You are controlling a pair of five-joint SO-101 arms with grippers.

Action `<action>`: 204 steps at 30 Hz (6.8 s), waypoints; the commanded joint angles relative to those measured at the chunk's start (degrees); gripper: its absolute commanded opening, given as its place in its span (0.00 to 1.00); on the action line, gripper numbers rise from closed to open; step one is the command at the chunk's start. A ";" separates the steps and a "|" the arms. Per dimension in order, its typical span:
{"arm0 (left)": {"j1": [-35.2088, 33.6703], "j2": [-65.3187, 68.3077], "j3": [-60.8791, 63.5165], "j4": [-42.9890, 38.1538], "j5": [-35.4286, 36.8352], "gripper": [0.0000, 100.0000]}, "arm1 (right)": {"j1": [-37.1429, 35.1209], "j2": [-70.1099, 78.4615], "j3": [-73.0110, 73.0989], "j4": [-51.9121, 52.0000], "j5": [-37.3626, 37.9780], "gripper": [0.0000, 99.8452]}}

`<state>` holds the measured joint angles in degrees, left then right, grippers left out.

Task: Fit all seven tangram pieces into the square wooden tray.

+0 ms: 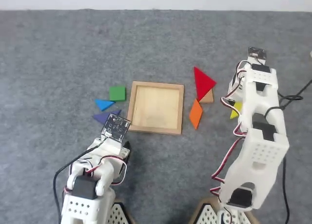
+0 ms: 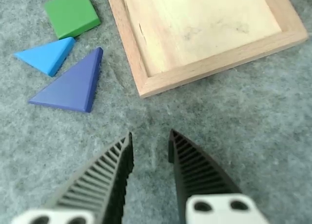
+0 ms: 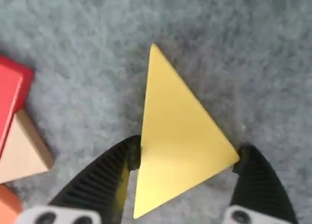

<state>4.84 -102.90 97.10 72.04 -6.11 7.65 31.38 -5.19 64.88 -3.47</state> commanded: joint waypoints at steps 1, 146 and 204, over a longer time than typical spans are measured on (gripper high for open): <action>-0.35 -0.97 -0.66 0.18 0.53 0.12 | -0.48 -0.84 -2.90 1.36 3.25 0.26; -0.35 -0.97 -0.66 0.18 0.53 0.12 | -3.56 3.82 -11.34 7.25 5.98 0.32; -0.35 -0.97 -0.66 0.18 0.53 0.12 | -3.65 -17.01 0.97 12.79 -1.93 0.28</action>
<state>4.84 -102.90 97.10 72.04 -6.11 5.45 26.29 -13.19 80.62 -4.18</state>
